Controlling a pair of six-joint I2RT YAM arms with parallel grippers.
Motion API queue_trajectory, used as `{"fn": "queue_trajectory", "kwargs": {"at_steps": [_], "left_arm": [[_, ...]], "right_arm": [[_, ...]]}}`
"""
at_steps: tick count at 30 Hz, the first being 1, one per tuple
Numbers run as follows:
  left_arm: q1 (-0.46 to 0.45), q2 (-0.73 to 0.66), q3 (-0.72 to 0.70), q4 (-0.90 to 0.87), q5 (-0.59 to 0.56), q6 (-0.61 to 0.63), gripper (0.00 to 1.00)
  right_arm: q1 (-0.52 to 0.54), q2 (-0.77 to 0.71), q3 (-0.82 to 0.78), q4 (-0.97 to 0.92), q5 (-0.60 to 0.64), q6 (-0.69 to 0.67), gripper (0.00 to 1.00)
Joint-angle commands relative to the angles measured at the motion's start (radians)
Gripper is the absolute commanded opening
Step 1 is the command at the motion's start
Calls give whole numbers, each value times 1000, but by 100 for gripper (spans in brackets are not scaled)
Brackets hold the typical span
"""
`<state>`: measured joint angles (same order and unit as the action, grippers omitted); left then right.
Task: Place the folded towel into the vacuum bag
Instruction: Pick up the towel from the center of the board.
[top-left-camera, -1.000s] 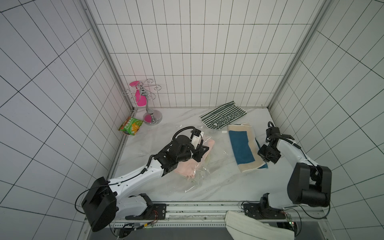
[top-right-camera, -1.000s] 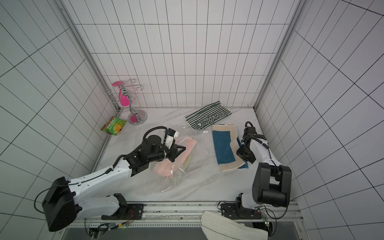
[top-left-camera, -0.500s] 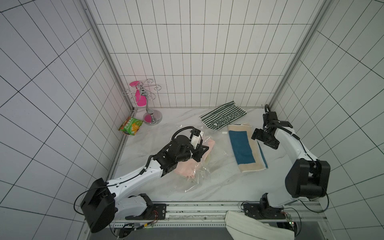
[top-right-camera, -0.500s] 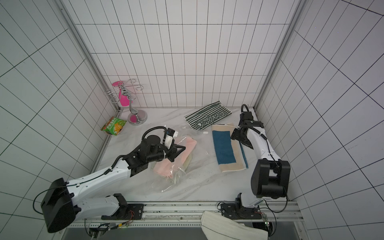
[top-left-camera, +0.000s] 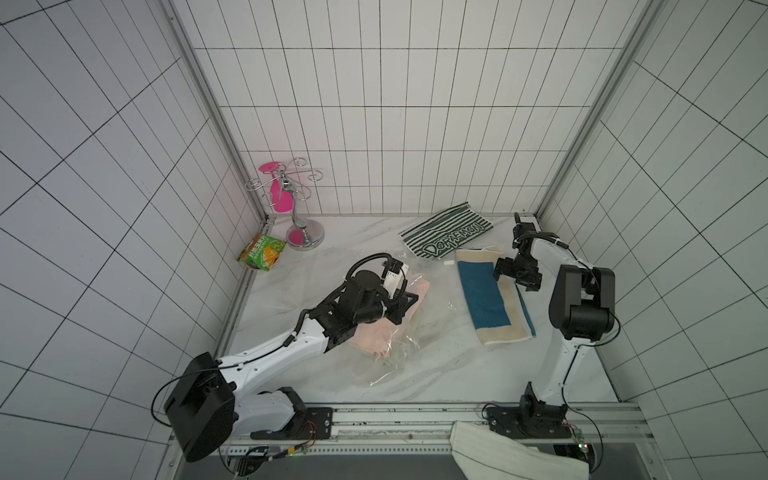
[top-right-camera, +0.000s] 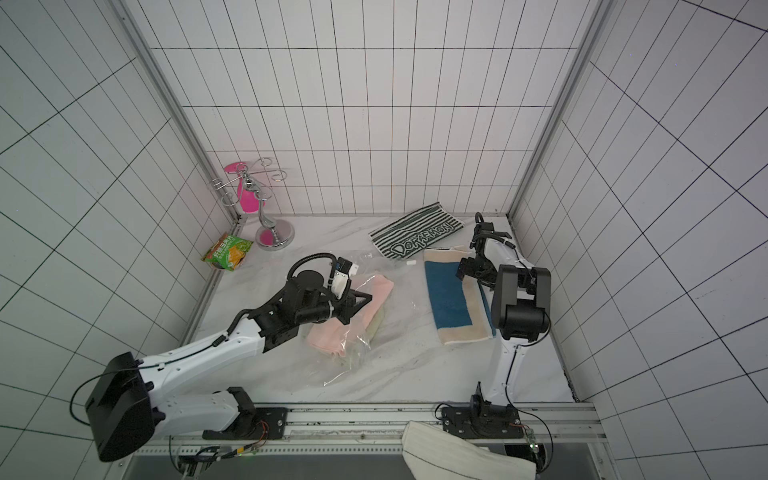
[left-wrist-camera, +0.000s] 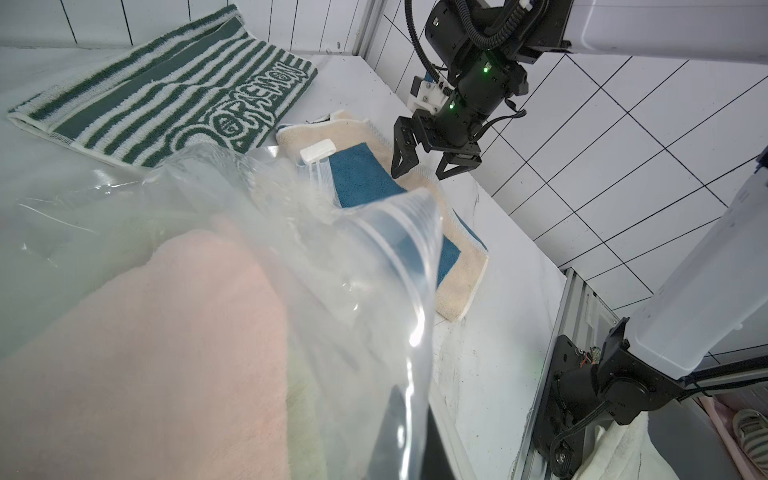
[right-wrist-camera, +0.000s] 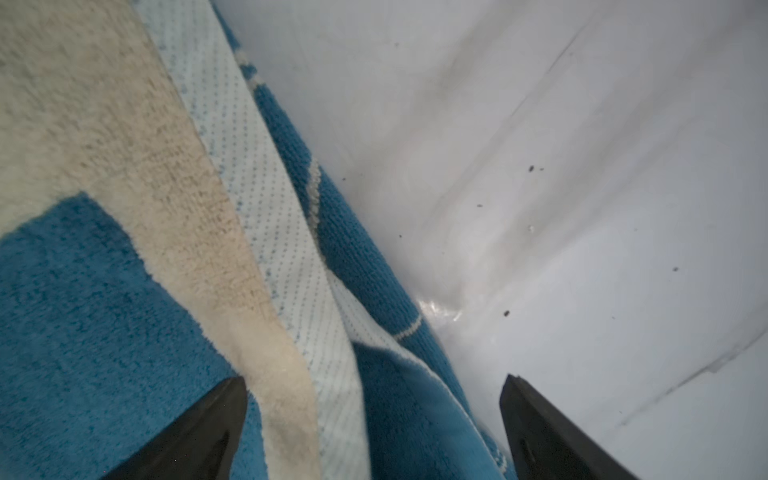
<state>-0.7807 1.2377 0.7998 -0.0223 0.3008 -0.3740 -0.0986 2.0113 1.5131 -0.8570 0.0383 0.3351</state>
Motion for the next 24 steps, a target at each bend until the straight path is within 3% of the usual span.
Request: {"fn": "queue_trajectory", "kwargs": {"at_steps": [1,4,10,14,16,19,24], "left_arm": [[3,11,21,-1,9,13,0],[3,12,27,-5,3,18,0],[3,13,32,-14,-15,28,0],[3,12,32,-21,-24,31,0],[3,11,33,-22,-28,34,0],[3,13,34,-25,-34,34,0],[3,30,46,-37,-40,39,0]], "right_arm": [[-8,44,73,-18,-88,-7,99],[-7,80,77,-27,-116,31,94],[1,113,-10,-40,-150,149,61],[-22,102,-62,-21,-175,188,22],[-32,65,-98,17,-195,200,8],[-27,-15,-147,68,-218,202,0],[16,-216,-251,119,-237,155,0]]}}
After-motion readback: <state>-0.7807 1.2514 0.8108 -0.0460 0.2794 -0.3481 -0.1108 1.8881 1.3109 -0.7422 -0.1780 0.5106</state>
